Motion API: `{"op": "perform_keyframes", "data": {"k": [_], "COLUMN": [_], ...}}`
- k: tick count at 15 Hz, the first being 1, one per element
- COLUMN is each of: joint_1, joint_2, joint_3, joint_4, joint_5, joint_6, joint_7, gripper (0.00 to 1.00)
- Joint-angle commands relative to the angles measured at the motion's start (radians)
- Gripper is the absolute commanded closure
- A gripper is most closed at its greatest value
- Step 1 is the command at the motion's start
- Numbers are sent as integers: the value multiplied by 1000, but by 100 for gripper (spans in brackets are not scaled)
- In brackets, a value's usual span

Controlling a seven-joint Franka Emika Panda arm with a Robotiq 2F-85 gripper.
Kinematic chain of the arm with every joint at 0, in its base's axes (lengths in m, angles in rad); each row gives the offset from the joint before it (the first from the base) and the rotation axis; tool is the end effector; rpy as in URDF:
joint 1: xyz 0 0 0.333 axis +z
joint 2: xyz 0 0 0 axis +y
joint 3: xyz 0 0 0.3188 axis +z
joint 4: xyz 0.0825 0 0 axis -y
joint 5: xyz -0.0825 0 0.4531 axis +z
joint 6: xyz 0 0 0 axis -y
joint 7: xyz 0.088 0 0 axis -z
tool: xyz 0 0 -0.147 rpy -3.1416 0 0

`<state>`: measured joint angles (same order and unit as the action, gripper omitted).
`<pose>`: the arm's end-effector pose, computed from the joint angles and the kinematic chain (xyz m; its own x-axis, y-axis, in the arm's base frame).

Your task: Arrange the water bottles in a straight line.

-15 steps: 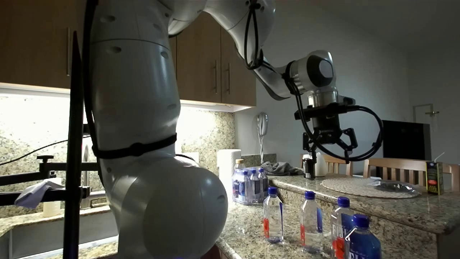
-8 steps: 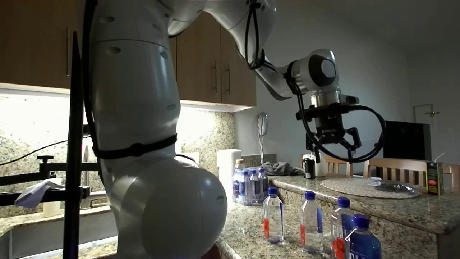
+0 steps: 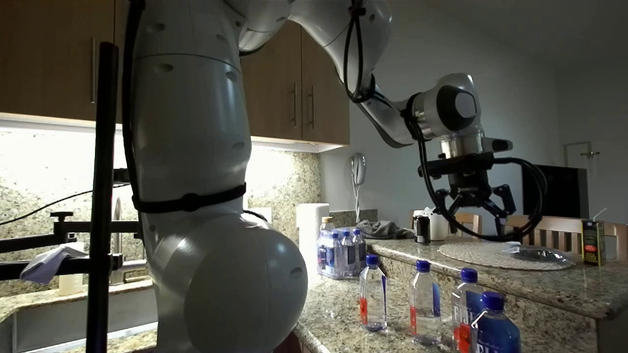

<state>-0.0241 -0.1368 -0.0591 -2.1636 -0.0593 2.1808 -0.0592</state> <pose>0.5886 -0.0535 0.4028 0.9887 0.0102 0.1496 0.0021 -0.9985 0.0541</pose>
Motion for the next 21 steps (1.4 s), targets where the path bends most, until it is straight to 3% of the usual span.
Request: {"op": "perform_keyframes", "data": {"k": [1, 9, 18, 19, 21], "joint_1": [-3, -5, -6, -5, -3], "joint_2": [48, 80, 135, 139, 144], "joint_3": [8, 12, 11, 12, 13], "joint_4": [-24, -68, -81, -77, -74], "joint_5": [12, -3, 2, 4, 1], "joint_6": [58, 8, 79, 80, 76], "joint_7": [9, 65, 115, 111, 112], "gripper": [0, 0, 0, 18, 33]}}
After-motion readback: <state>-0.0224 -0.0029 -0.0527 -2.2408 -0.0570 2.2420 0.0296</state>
